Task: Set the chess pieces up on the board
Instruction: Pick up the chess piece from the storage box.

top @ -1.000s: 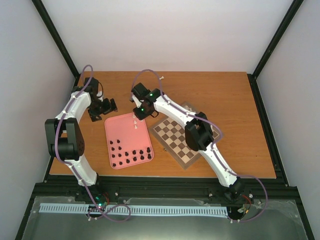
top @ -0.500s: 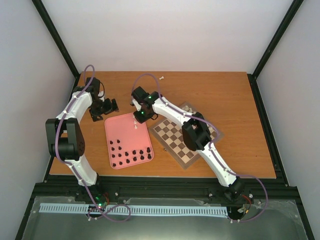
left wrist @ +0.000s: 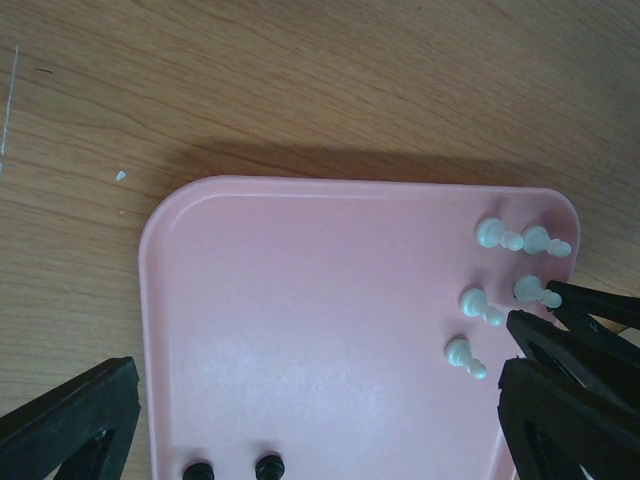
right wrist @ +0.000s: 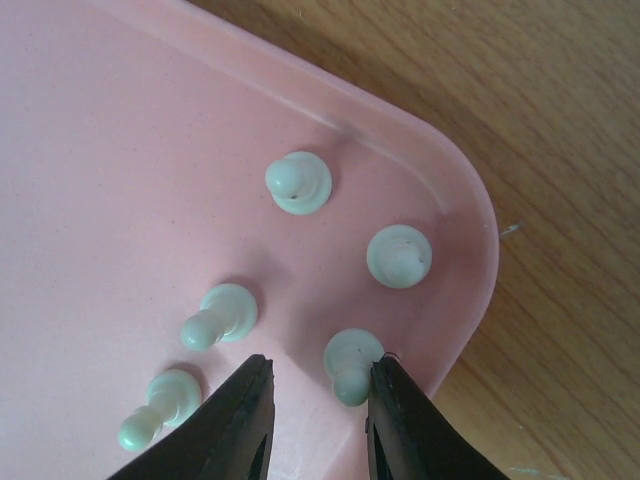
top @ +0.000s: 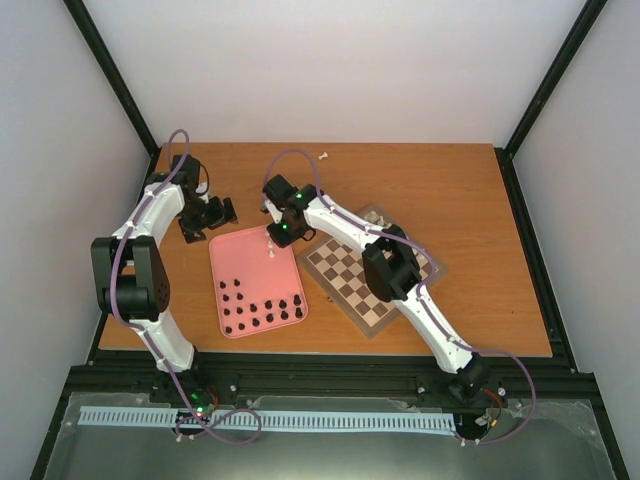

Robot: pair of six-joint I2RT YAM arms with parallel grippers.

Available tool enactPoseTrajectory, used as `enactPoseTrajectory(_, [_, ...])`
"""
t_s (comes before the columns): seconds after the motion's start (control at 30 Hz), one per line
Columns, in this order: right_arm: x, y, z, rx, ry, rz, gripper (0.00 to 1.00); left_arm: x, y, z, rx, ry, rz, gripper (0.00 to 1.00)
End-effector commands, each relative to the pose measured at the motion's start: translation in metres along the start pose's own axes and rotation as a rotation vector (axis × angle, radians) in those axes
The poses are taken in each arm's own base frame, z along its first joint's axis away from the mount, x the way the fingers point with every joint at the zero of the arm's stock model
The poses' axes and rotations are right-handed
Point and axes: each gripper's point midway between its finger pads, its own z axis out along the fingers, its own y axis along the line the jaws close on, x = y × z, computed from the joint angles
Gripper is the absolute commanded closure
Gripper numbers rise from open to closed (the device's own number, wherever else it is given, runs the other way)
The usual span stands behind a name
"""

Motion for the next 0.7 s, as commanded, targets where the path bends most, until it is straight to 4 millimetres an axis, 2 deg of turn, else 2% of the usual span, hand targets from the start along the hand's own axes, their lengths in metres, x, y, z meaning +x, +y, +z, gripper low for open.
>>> enactPoseTrajectory(0.0, [-0.008, 0.005, 0.003, -0.003, -0.027, -0.006, 0.73, -0.001, -0.006, -0.002, 0.020, -0.005, 0.008, 0.00])
enactPoseTrajectory(0.47, [-0.010, -0.005, 0.003, 0.038, -0.034, 0.016, 0.88, -0.002, -0.006, -0.003, 0.020, -0.007, 0.010, 0.00])
enactPoseTrajectory(0.53, [-0.011, -0.005, 0.001, 0.038, -0.035, 0.015, 0.92, -0.001, -0.007, -0.002, 0.021, -0.004, 0.011, 0.00])
enactPoseTrajectory(0.67, [-0.016, -0.004, -0.012, 0.042, -0.056, 0.009, 0.94, -0.002, -0.006, -0.002, 0.021, -0.007, 0.010, 0.00])
